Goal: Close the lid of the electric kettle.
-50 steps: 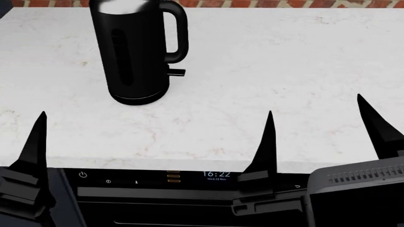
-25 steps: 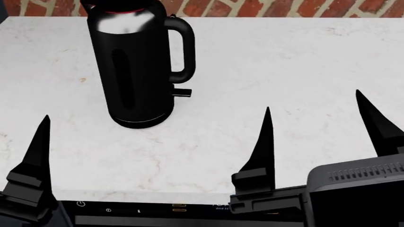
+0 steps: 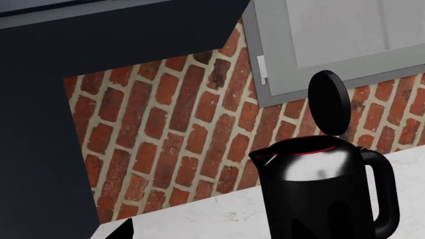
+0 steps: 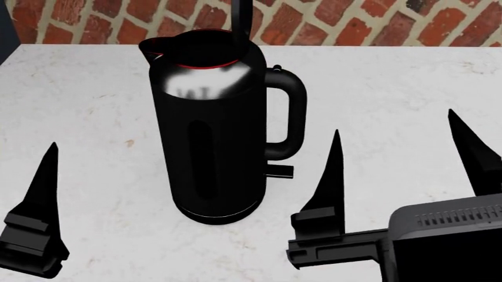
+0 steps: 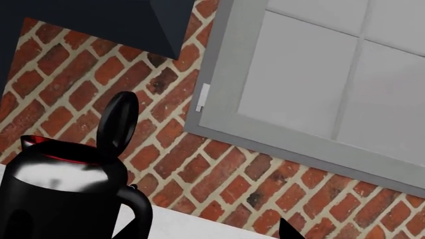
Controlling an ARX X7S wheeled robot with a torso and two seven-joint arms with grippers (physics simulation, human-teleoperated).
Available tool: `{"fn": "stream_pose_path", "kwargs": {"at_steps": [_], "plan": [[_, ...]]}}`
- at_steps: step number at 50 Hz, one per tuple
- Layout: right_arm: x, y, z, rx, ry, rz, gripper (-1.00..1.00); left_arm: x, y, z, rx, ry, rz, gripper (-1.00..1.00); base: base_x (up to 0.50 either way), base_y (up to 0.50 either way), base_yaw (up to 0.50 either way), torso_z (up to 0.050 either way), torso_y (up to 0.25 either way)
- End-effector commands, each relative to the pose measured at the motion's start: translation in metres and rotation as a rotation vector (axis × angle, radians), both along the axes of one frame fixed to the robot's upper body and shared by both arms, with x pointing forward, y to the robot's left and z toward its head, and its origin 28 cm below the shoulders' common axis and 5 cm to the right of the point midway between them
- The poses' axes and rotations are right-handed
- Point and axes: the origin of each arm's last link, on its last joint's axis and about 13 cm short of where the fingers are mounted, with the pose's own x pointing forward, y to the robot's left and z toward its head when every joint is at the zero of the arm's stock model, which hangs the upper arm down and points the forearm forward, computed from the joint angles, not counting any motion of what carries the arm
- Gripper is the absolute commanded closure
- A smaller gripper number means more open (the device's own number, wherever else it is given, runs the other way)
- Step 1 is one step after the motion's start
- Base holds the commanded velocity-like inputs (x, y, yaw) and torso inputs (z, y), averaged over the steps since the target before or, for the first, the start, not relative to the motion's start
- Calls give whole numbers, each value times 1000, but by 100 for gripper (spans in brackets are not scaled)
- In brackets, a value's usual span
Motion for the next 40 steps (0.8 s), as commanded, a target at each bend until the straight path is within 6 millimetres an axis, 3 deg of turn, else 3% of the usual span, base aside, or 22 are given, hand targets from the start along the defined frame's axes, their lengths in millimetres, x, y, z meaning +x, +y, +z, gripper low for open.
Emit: {"fn": "stream_pose_path", "kwargs": {"at_steps": [1,18,40], "plan": [[2,-3,0,42,0,-10,-100,-1,-1,-1,1,3,-3,-100,0,0,0,0,0],[36,-15,15,48,30,-12,-100,-1,1,-4,-7,16,0,-100,0,0,0,0,0],[107,-39,58,-14,103,-26,-100,-1,2,-3,-3,16,10,-100,0,0,0,0,0]]}}
